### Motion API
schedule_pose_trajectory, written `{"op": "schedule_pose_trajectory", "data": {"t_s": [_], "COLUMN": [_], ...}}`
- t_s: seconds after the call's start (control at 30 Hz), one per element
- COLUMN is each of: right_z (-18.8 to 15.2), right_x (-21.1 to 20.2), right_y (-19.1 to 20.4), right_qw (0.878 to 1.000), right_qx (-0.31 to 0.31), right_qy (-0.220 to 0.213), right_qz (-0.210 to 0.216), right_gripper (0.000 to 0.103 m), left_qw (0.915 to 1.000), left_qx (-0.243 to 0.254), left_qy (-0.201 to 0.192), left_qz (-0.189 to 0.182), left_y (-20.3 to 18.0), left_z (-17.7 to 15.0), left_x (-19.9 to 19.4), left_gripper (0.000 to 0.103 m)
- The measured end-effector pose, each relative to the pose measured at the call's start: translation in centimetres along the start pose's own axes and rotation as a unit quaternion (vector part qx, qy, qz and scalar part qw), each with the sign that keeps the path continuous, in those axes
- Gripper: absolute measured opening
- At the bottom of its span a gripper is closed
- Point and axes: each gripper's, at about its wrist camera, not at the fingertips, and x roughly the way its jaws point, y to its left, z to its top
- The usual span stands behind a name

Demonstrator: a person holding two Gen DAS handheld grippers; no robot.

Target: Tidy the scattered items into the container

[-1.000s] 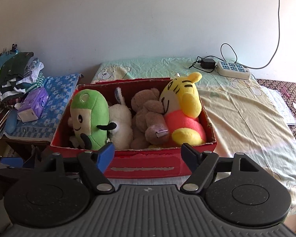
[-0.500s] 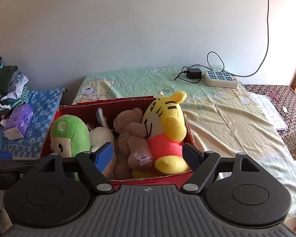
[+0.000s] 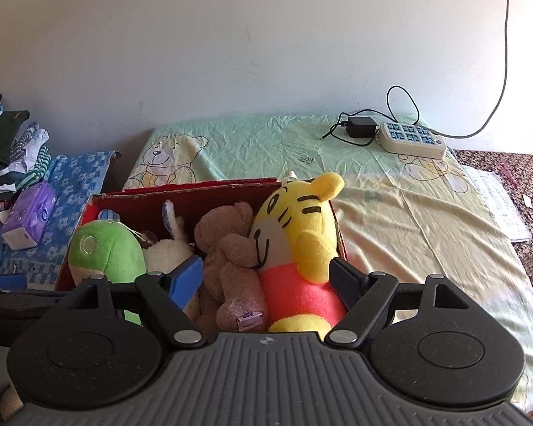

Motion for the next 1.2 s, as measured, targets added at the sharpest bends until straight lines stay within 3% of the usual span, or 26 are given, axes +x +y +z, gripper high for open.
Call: {"op": "schedule_pose_trajectory", "data": {"t_s": [0.63, 1.2], "right_z": [1.3, 1.9], "right_x": [2.8, 4.9], "right_y": [-1.9, -2.4], "right_qw": [0.999, 0.998], "right_qx": [0.001, -0.004], "right_qy": [0.034, 0.057], "right_qz": [0.01, 0.025], "right_gripper": [0.084, 0.085], "left_qw": [0.9991, 0.9988], "left_qx": [0.04, 0.013], "left_qy": [0.011, 0.048], "left_qz": [0.007, -0.001], "left_y": [-2.7, -2.4], "left_z": [1.5, 1.9], "left_x": [1.2, 2.4], "left_gripper": [0.103, 0.102]}}
